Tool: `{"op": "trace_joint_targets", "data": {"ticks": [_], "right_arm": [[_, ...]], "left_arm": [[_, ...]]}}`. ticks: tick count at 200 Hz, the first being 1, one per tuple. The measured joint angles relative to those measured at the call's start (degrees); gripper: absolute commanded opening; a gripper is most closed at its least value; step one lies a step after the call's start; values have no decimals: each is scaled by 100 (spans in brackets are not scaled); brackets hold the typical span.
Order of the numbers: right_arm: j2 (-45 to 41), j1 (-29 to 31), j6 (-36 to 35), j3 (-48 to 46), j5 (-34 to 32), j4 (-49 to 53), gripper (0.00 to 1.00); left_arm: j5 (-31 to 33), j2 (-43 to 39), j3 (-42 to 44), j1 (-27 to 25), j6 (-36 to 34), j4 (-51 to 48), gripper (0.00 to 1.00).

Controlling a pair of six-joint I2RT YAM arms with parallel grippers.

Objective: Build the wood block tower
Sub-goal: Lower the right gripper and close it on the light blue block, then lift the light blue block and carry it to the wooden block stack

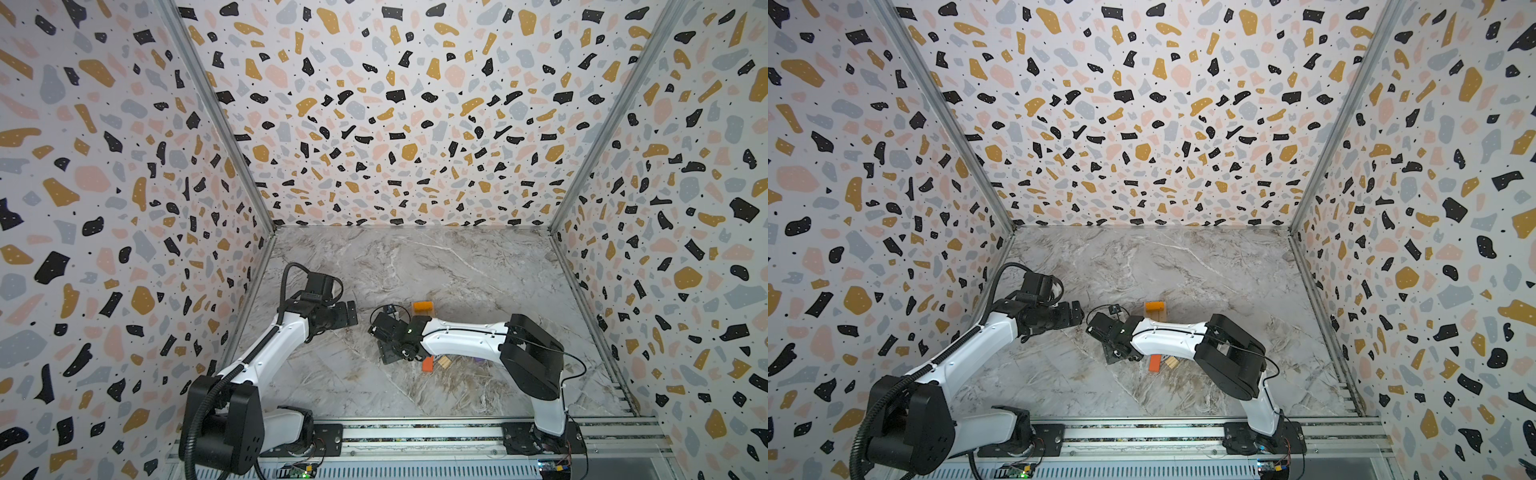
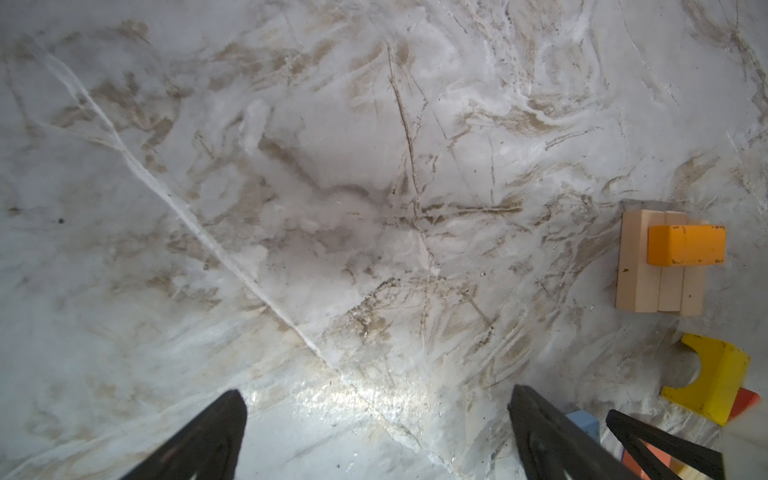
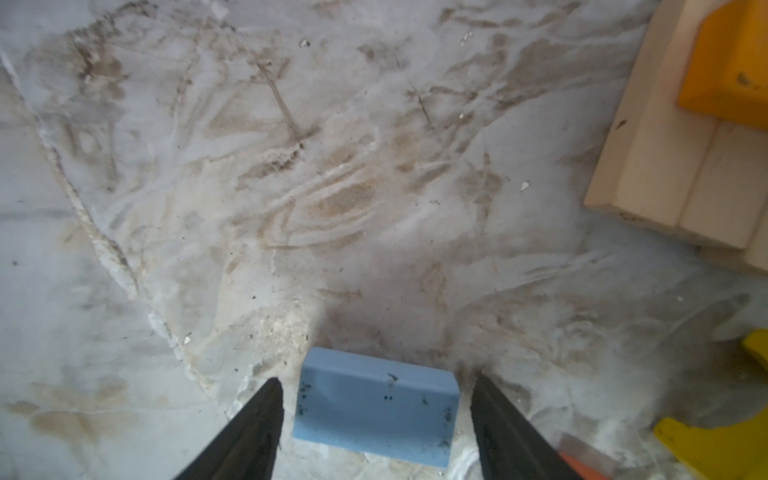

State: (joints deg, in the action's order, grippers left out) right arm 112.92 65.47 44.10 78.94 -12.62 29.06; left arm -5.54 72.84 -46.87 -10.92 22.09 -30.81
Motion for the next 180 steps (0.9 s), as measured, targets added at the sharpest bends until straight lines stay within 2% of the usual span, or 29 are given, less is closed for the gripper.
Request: {"op": "trace_joint_targets", "data": {"ticks": [180], "right_arm": [[142,0,68,-120,57,-118,65]], "left_arm": [[-4,4,0,0,0,2,100]]}}
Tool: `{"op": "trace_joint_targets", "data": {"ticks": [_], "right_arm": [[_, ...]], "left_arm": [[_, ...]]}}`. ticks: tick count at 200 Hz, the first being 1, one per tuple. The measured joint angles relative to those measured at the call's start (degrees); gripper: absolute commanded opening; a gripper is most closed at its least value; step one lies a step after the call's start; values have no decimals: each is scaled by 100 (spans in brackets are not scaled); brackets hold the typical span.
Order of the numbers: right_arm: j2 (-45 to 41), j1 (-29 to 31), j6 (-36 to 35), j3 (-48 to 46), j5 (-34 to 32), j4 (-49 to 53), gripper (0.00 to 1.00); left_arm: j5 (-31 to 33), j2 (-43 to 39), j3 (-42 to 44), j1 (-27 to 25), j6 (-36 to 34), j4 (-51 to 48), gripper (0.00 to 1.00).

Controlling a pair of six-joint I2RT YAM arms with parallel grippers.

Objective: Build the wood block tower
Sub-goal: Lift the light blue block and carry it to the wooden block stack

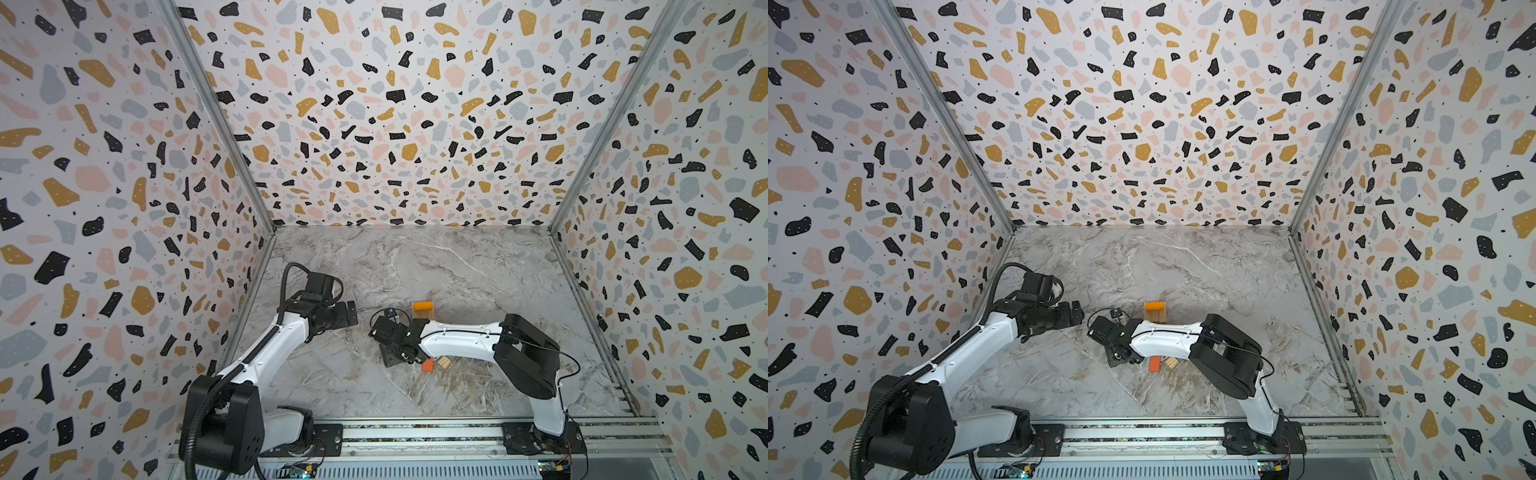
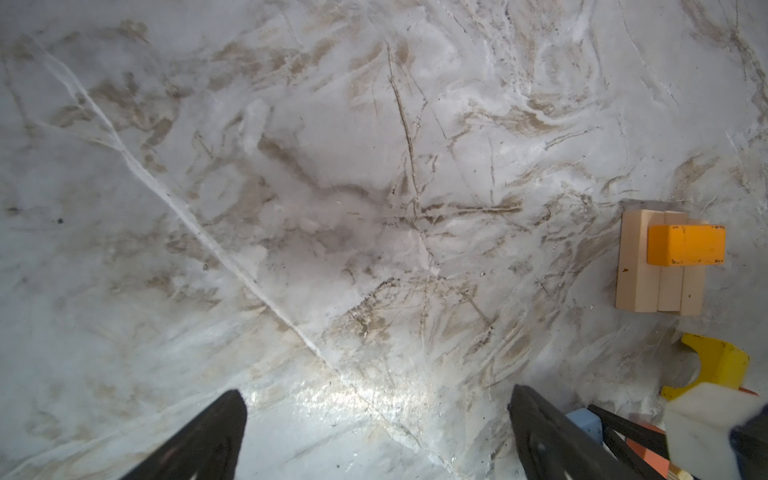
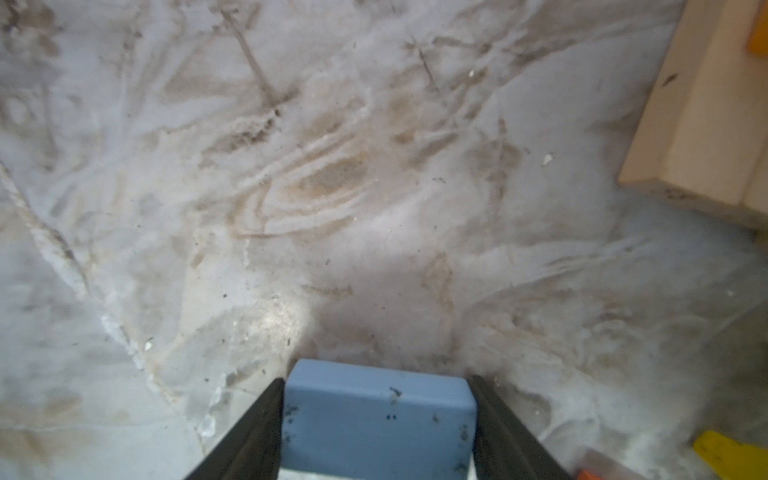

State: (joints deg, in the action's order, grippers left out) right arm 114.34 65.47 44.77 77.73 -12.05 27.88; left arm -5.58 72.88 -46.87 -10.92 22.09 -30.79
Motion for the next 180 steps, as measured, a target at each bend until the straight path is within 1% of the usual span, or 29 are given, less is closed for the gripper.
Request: {"op": "trace_joint_targets", "data": {"ticks": [31,50,90,144,180], "right_arm": [[0,0,0,0,-70,9,64],[-17,0,-2,2,-170,81,59],[-98,-120,-28,22,-306,254,59],[-452,-627,-205,125,-345,431,58],[-492,-1029,-354,256,-352,496,58]], "left_arm": [[0,-2,0,0,0,0,100],[0,0,0,0,0,-2,100],[-17,0,0,0,0,0,100],[-111,0,0,0,9,9,100],[-164,0,0,0,24,46,100]]}}
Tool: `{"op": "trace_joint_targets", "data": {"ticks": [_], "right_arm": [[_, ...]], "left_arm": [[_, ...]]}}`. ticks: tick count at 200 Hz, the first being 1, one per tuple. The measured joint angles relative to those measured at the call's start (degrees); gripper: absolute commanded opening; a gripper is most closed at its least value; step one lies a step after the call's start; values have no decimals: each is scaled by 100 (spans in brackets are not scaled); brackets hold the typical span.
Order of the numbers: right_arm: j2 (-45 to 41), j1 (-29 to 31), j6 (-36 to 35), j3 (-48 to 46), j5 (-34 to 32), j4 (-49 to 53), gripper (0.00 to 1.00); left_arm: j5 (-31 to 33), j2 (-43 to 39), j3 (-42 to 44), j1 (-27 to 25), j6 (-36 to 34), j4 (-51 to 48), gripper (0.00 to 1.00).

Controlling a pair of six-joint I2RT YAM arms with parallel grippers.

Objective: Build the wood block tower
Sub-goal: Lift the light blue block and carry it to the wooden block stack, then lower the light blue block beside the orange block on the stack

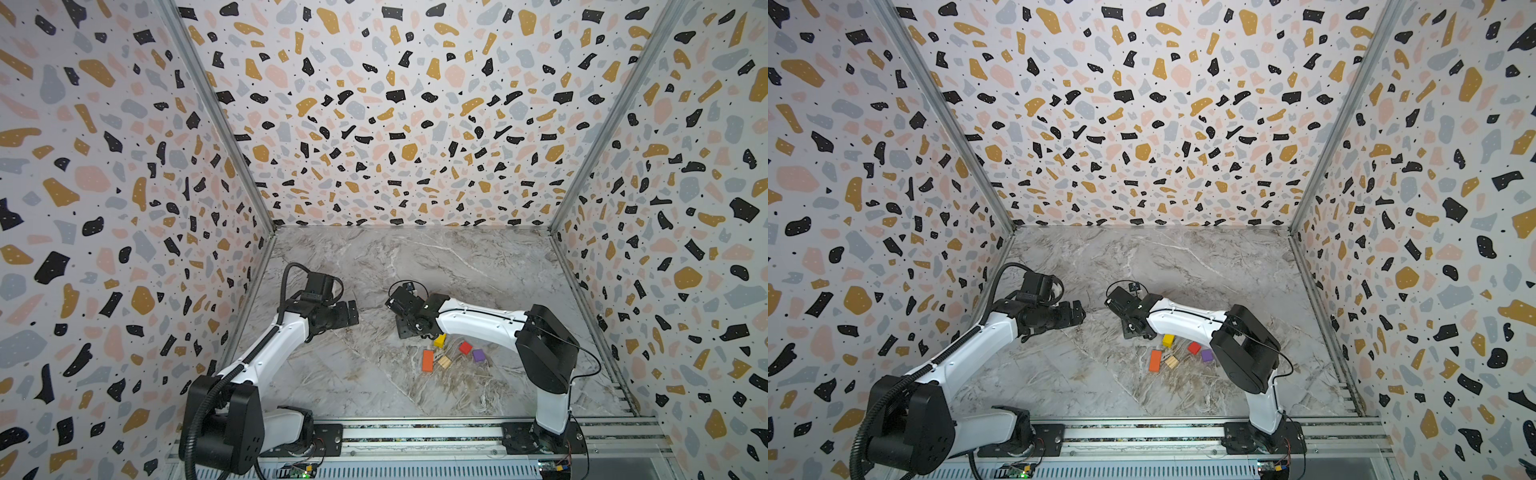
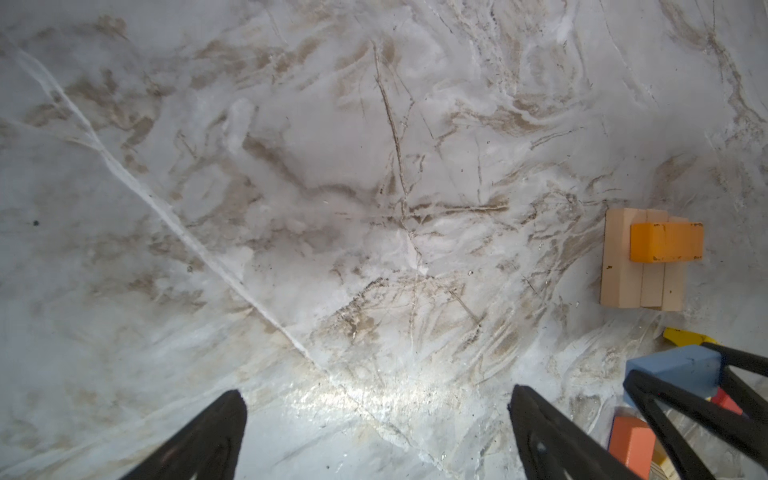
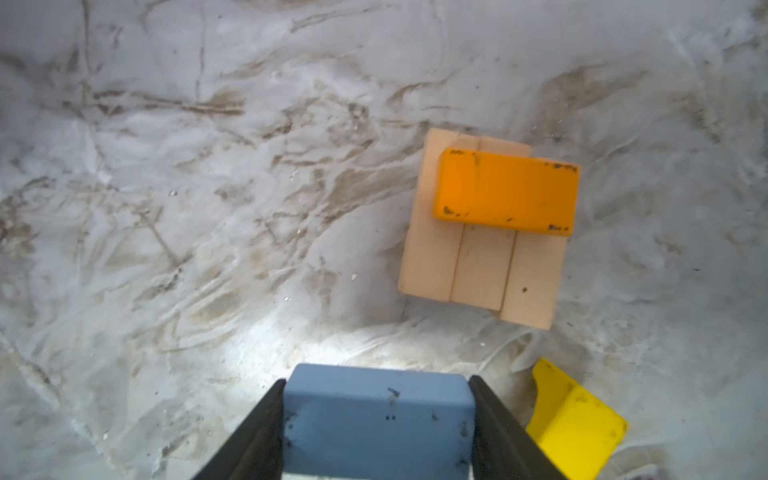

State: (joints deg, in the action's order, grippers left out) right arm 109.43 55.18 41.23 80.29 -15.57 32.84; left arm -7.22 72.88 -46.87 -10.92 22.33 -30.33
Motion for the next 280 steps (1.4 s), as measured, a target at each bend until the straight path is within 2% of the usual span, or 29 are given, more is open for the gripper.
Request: {"op": "trace_joint_targets", "data": {"ticks": [87,133,280], "right_arm": [[258,-710,-190,632,83,245,58],[496,-763,-214,656,168,328,57],[505,-933,-214,446,446,133,58]], "left_arm": [[-90,0,22,0,37,116,100],[-133,2,42,0,37,173,100],[-153,66,42,0,37,205,100]]}}
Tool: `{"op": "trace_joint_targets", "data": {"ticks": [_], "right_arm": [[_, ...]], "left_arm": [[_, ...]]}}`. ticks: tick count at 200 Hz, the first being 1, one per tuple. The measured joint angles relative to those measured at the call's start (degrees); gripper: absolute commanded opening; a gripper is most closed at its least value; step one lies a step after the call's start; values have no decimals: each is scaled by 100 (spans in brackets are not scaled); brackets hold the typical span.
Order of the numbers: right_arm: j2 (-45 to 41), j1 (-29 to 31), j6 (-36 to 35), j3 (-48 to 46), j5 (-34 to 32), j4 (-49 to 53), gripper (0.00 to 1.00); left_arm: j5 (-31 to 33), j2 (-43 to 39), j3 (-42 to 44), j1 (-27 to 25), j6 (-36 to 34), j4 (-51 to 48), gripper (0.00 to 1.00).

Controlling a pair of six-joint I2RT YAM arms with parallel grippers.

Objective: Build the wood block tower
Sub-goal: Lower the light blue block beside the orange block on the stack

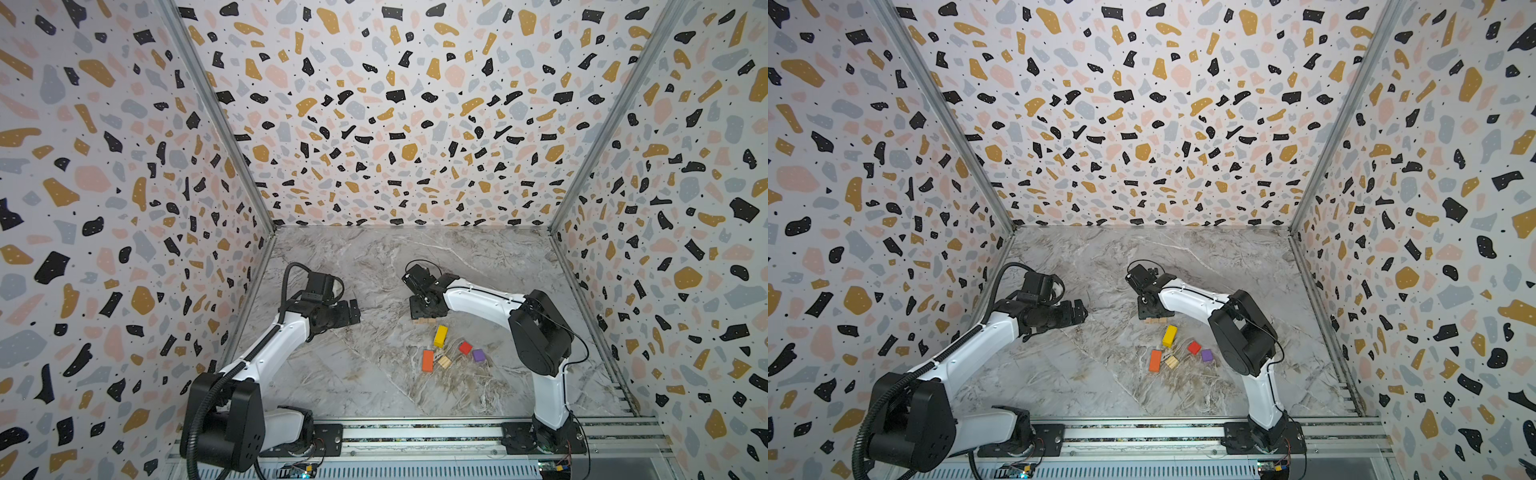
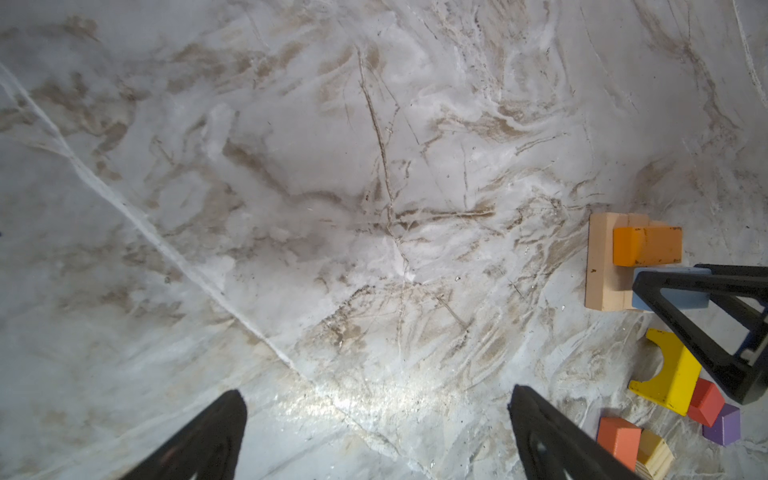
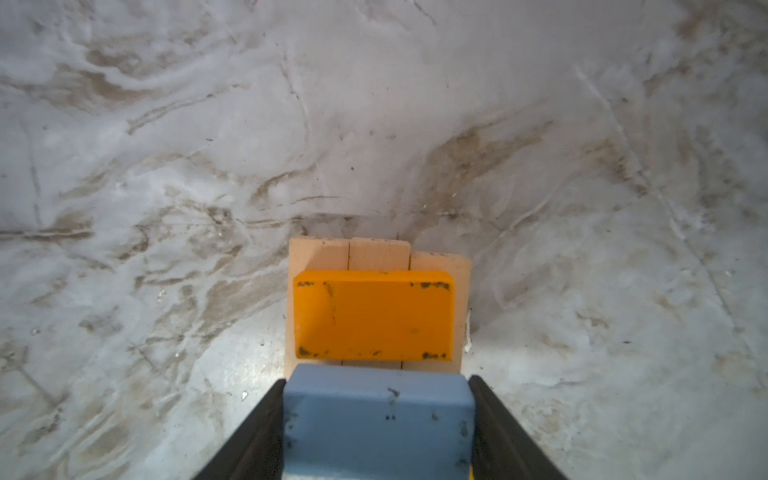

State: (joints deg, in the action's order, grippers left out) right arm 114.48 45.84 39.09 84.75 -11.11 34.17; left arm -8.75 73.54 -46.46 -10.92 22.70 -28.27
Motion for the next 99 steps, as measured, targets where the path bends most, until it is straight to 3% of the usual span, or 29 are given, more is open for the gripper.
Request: {"op": "trace_joint_targets", "data": {"ticks": [99], "right_arm": [[107,-20,0,-39,107,-122,58]], "left_arm": [[2,13,0,0,0,0,100]]}}
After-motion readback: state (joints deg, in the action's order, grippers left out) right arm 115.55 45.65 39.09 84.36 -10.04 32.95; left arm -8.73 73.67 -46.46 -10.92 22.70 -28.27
